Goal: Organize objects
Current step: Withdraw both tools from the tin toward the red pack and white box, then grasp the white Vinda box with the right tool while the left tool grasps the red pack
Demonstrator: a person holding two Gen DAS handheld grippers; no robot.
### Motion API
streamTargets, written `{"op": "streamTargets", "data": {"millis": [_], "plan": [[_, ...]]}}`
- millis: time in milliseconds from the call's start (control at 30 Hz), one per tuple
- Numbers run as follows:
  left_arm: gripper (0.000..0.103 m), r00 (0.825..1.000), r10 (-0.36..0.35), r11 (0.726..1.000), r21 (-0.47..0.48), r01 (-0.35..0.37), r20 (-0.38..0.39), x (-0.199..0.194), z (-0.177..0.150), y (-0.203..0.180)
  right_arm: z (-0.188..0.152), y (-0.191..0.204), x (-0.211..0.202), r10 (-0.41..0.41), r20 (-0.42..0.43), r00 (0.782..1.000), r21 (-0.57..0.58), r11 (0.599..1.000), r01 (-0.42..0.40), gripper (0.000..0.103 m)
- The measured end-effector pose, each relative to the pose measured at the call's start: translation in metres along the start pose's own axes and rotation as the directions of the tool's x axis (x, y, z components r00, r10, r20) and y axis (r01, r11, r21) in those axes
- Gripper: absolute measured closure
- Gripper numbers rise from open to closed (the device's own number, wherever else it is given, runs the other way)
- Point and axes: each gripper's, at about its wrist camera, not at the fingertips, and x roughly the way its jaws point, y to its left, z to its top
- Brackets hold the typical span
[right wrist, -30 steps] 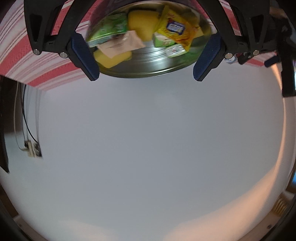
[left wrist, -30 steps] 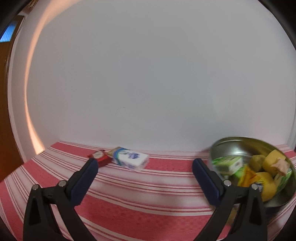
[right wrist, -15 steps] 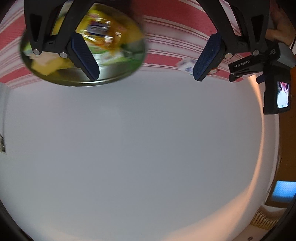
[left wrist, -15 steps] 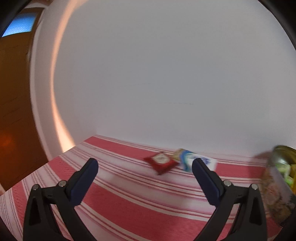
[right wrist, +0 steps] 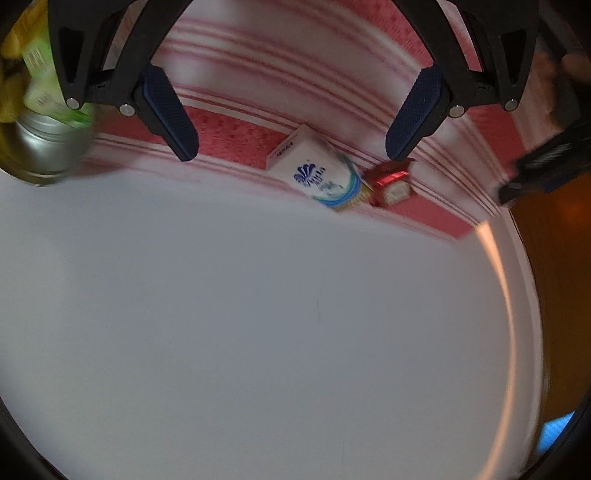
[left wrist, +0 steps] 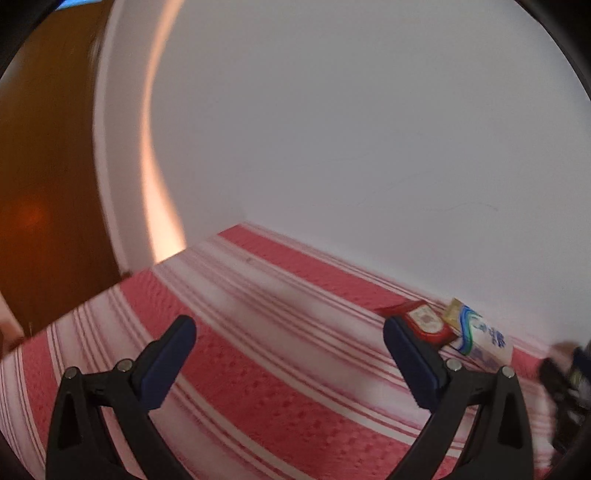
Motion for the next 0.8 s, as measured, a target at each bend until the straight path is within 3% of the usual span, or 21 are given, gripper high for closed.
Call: {"op": "streamTargets", "data": {"millis": [133, 467, 533, 633, 800], "plan": [[0.001, 1.000, -0.002, 1.000, -0.004, 0.002, -0.030, 0.004, -0.003, 0.001, 0.012, 0.003, 0.063, 0.015, -0.123, 0.992, -0.041, 0.999, -0.020, 0.001], [0.001, 0.992, 0.008, 1.000, -0.023, -0.011, -0.128, 0.016, -0.005, 0.004, 0.023, 0.029, 0.100, 0.026, -0.279, 0.960, -0.107, 0.993, -0.058, 0.003], [0.001, 0.990, 0.008, 0.999, -0.035, -0.013, -0.139, 0.017, -0.006, 0.005, 0.020, 0.035, 0.107, -0.012, -0.312, 0.950, -0.143, 0.989, -0.034, 0.021], [0.001, 0.989, -0.002, 0.999, -0.047, -0.006, -0.150, 0.019, -0.007, 0.008, 0.024, 0.029, 0.105, 0.049, -0.330, 0.943, -0.066, 0.995, -0.075, 0.047], [0.001, 0.985, -0.018, 0.999, -0.034, 0.012, -0.173, 0.023, -0.007, 0.007, 0.007, 0.024, 0.069, 0.081, -0.339, 0.937, -0.014, 0.996, -0.091, 0.048]]}}
